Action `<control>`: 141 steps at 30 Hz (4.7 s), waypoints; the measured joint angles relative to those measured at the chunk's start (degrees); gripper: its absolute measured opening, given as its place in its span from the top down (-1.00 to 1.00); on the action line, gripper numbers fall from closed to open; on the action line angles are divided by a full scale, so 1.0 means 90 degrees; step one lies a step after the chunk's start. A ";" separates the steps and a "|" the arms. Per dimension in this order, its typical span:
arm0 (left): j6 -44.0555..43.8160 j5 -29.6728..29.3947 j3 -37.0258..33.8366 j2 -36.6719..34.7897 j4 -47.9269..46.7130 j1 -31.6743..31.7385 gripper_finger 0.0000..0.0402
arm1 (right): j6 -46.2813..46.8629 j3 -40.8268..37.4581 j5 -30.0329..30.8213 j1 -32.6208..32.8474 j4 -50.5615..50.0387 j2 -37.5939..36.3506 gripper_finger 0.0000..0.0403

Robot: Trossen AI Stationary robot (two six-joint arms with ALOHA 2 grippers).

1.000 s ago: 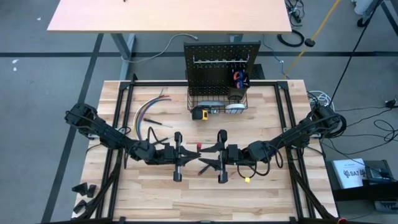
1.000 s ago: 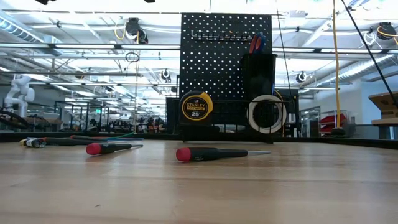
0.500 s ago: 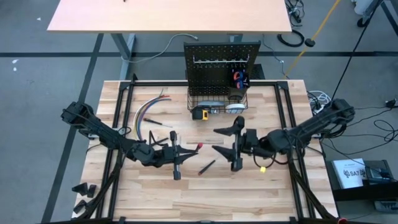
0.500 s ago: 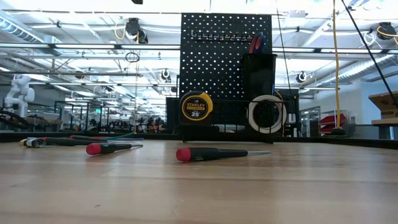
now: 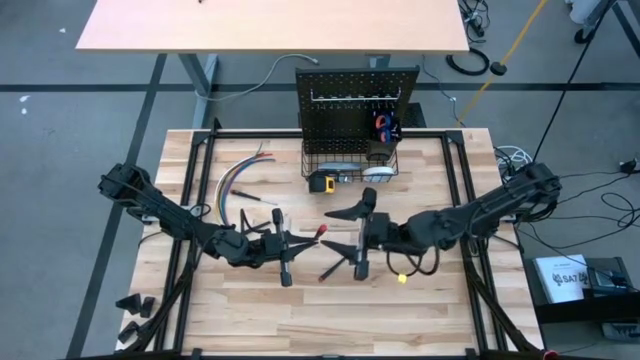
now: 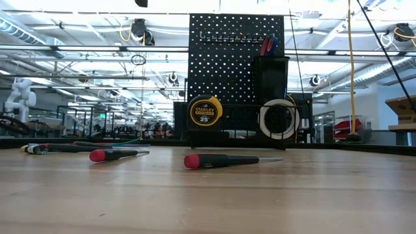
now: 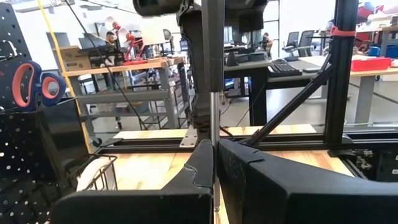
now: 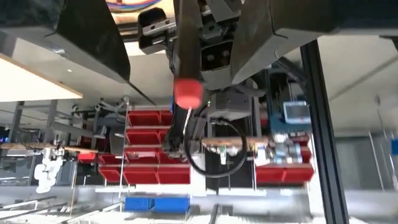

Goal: Hang tools onto peg board
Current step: Hang the black screwdriver on the pegboard

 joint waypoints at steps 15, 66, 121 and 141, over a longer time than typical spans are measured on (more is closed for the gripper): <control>-0.0005 0.0000 0.0000 0.0000 -0.0030 -0.0002 0.97 | -0.0494 0.0953 0.0065 0.0002 -0.0658 0.0472 -0.11; -0.0164 -0.2679 -0.0005 -0.0743 -0.2504 -0.0382 0.20 | 0.1617 0.1533 0.0669 -0.3714 -0.4560 -0.1509 0.78; 0.0012 -0.2671 -0.0005 -0.0741 -0.2539 -0.0073 0.20 | 0.1317 0.1679 0.1188 -0.5009 -0.4518 -0.0436 0.71; 0.0062 -0.2671 -0.0005 -0.0741 -0.2551 -0.0073 0.20 | 0.0776 0.1679 0.1154 -0.4968 -0.4797 -0.0777 -0.10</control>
